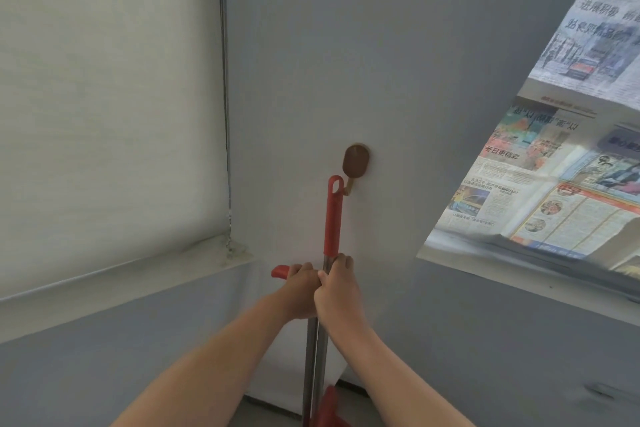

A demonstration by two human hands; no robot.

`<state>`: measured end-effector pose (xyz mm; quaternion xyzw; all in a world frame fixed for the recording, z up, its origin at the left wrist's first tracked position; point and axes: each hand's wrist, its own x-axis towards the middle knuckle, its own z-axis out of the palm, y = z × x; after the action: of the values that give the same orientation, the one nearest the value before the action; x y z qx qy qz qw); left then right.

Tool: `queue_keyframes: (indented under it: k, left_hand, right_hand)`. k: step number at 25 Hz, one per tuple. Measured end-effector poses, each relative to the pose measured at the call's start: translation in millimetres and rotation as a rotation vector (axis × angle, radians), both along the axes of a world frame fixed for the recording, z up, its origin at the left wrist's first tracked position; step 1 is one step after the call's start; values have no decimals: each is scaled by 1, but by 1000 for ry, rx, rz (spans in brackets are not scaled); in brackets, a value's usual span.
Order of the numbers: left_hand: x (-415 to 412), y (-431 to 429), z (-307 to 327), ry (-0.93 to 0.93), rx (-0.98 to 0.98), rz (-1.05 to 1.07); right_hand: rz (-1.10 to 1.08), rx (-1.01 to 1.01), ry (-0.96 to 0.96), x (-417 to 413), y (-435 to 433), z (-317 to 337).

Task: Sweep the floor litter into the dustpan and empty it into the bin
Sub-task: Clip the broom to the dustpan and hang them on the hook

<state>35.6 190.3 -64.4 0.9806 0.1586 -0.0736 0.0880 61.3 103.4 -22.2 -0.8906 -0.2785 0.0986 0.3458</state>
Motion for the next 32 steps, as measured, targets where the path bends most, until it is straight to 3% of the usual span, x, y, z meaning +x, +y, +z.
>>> queue_keyframes:
  k: [9,21,28,32]
  left_hand:
    - [5,10,6,39,-7,-109]
    - [3,-6,-20,-111,-132,230]
    - [-1,-4,-33,-169,-84,236]
    - [-9,0,-43,-239,-131,219]
  right_hand:
    - [-51,39,-59,0,-1,-2]
    - [-130,35,133,6,15,-11]
    - [15,-30,54,18,6,-25]
    - [87,-96,124,30,-22,-31]
